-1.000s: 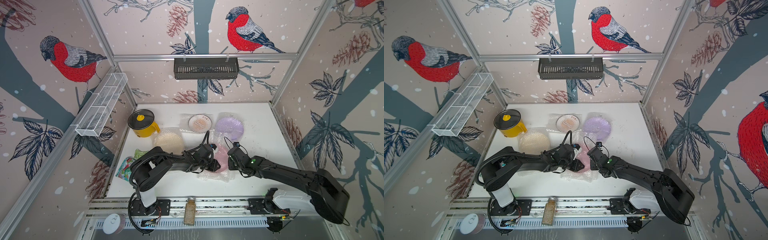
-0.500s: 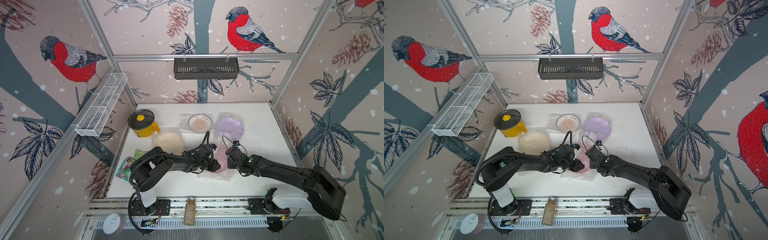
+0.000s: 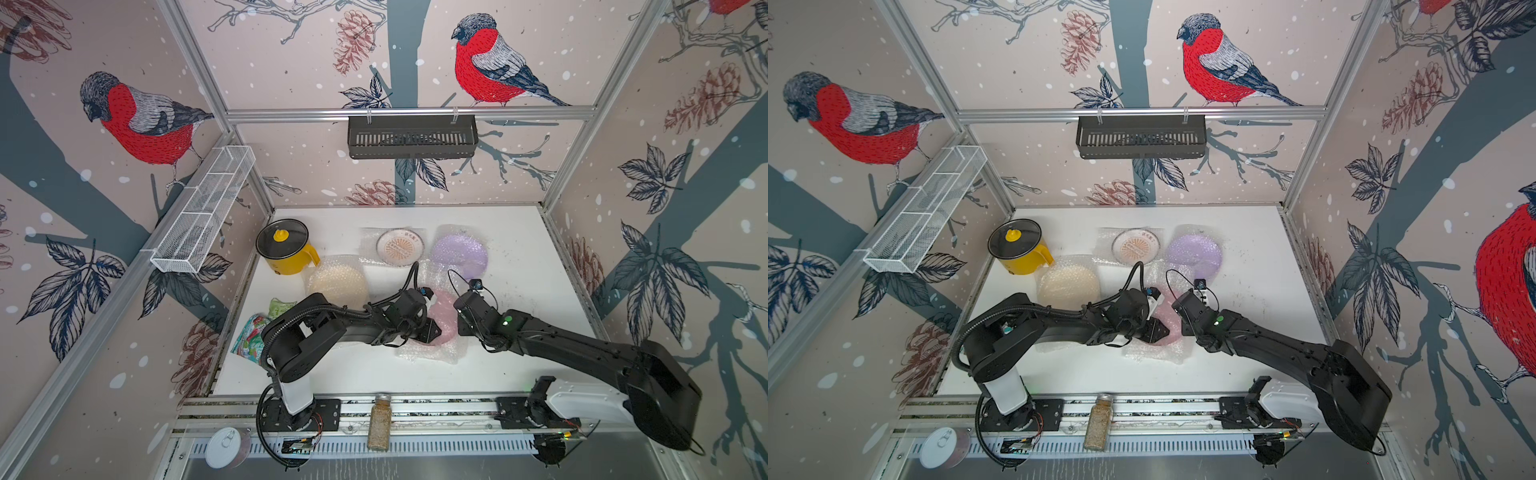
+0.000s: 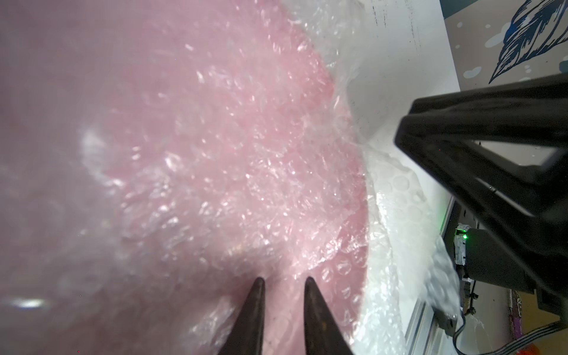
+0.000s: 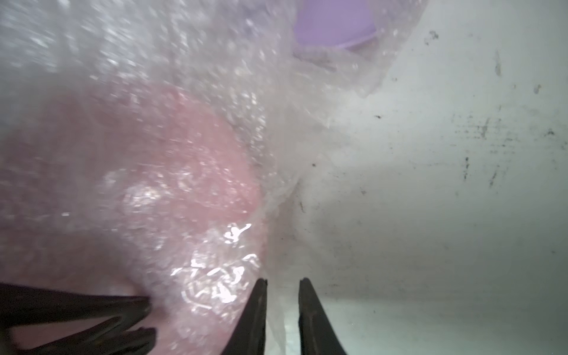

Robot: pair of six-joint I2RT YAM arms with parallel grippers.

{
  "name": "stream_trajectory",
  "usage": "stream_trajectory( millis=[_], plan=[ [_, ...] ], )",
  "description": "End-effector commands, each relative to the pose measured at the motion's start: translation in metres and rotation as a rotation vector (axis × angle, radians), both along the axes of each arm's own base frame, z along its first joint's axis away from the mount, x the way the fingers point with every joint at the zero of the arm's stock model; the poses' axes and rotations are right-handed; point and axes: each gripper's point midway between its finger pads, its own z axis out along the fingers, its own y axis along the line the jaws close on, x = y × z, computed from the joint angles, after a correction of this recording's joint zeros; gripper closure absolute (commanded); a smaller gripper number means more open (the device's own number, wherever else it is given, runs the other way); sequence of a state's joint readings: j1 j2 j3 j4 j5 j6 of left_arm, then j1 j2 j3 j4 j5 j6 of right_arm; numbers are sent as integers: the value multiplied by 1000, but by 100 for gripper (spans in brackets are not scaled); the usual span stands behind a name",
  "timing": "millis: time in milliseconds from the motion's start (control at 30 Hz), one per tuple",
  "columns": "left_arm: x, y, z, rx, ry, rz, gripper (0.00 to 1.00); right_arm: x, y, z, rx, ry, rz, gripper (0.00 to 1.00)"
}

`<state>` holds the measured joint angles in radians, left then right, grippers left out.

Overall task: Unpack dinner plates from bubble wrap
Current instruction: Unwrap the bubble wrap at the center of the board.

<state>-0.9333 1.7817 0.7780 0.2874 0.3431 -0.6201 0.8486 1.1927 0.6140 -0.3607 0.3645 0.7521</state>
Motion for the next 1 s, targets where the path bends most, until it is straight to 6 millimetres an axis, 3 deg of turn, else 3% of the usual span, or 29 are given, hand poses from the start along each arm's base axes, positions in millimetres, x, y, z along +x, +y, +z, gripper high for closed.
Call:
stream_trajectory(
  millis=[0, 167, 333, 600, 867, 967],
  plan=[
    [-10, 23, -27, 125, 58, 21, 75, -1, -3, 9, -18, -7, 13, 70],
    [-11, 22, -27, 117, 62, 17, 75, 1, 11, 1, -21, 8, 56, 57],
    [-12, 22, -28, 115, 68, 16, 75, 18, -4, -10, -105, 11, -50, 56],
    [-13, 22, -27, 98, 71, 16, 75, 47, -11, 1, 132, 8, -103, 52],
    [-14, 18, -24, 76, 74, 11, 75, 57, -3, 4, 253, 38, -68, 53],
    [-14, 17, -23, 69, 74, 9, 75, 61, -9, -2, 237, 48, -93, 56]
  ],
)
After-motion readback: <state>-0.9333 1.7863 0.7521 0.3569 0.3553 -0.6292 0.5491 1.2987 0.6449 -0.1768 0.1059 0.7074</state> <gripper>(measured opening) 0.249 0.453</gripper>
